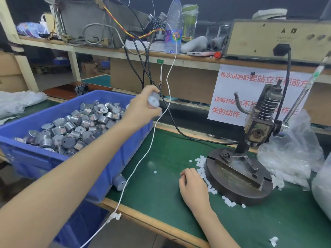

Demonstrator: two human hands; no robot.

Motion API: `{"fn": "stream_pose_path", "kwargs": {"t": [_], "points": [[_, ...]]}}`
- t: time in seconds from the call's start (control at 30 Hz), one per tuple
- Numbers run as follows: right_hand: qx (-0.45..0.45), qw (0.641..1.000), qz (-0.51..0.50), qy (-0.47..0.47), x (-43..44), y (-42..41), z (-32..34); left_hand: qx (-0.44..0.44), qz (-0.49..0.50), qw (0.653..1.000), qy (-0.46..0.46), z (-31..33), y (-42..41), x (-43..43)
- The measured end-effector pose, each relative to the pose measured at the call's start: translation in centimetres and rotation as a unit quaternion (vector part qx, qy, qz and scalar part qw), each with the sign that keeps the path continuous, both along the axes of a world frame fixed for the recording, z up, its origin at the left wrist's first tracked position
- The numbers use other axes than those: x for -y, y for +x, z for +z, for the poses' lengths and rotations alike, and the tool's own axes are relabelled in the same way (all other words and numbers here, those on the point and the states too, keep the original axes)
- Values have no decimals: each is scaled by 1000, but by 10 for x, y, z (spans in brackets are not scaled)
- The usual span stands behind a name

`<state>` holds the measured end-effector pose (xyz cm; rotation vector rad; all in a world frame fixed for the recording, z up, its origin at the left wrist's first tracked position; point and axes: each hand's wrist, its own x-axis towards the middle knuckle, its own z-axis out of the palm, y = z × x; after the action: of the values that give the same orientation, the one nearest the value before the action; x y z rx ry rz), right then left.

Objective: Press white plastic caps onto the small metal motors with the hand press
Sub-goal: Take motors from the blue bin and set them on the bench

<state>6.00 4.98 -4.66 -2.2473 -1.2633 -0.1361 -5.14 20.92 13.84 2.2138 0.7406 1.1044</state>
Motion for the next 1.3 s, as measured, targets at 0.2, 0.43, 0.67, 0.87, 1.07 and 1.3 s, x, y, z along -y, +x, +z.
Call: {"fn": "stream_pose_path", "kwargs": {"t": [0.2, 0.43, 0.67, 0.87, 1.07, 1.3], "points": [[0, 1000, 2, -3, 0, 0, -1, -190, -81, 977, -48, -91, 55, 30], [5, 1000, 0, -16, -4, 3, -1, -305, -28, 950, -55, -143, 68, 12], [7, 1000, -11, -29, -4, 0, 0, -386, 85, 913, 100, -162, 66, 14], [14, 1000, -14, -25, -3, 0, 1, -425, 38, 901, 73, -151, 67, 8], [25, 999, -21, -15, -2, -3, 3, -459, -38, 869, 178, -144, 65, 15], [23, 998, -23, -50, -1, -4, 5, -515, -116, 817, 233, -126, 106, 30]]}}
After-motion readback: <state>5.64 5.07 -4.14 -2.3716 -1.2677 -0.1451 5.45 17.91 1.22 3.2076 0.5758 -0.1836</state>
